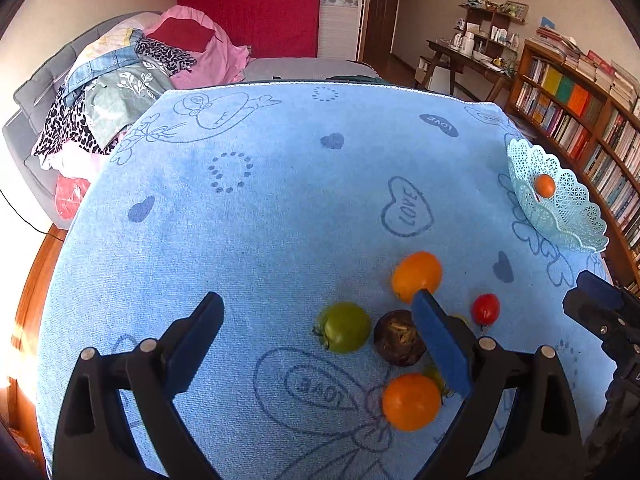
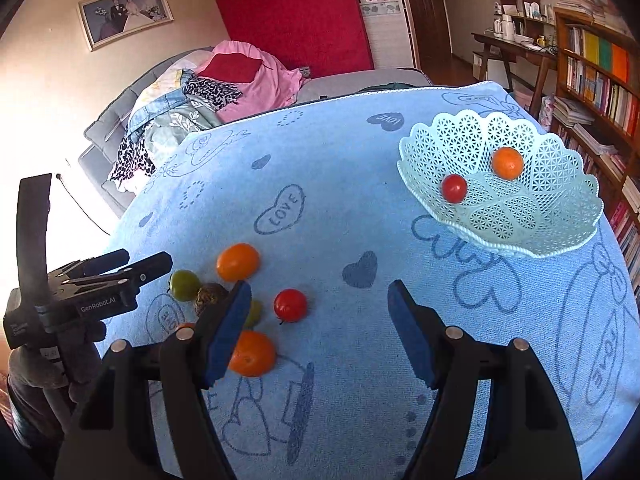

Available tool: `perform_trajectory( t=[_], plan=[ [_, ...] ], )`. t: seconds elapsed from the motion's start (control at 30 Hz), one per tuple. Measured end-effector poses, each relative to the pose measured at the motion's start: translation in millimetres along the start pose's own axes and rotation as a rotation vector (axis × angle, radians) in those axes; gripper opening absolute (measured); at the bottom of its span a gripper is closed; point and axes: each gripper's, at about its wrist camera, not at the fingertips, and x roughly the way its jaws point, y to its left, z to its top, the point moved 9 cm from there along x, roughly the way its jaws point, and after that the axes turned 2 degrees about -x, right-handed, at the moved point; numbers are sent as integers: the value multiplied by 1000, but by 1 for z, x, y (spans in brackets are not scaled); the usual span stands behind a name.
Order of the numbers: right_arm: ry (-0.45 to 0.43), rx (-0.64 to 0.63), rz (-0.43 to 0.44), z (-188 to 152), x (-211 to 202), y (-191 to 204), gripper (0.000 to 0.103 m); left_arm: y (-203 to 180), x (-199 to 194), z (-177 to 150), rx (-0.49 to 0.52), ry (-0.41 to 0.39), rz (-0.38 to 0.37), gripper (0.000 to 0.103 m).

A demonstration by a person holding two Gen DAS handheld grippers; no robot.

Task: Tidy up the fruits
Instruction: 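Move both open tools back toward the remaining fruits, then grasp the green tomato with the left tool while the right tool grasps an orange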

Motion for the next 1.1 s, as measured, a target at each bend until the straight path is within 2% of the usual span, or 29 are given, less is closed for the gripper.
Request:
perform_trajectory(
  t=[0.1,0.23,0.33,0.47,0.67,1.0,1.1],
  plan=[
    [13,2,5,-3,5,3,72,1,8,-9,5,25,-6,92],
    [25,-2,9,-6,9,6,72,-4,18,-19,17,60,-36,82],
    [28,-5,9,-7,10,7,72,-9,24,-23,19,82,-62,70],
    [33,-5,2,-7,12,7,72,-10,28,-24,11,89,-84,64],
    [45,-7,7,-10,17,9,72,-9,28,-24,3,90,-108,60],
    [61,-20,14,-11,25,16,72,-6,32,-26,6,93,-83,60],
    [64,-29,16,-12,27,20,72,-9,34,-25,9,94,-95,52]
  ],
)
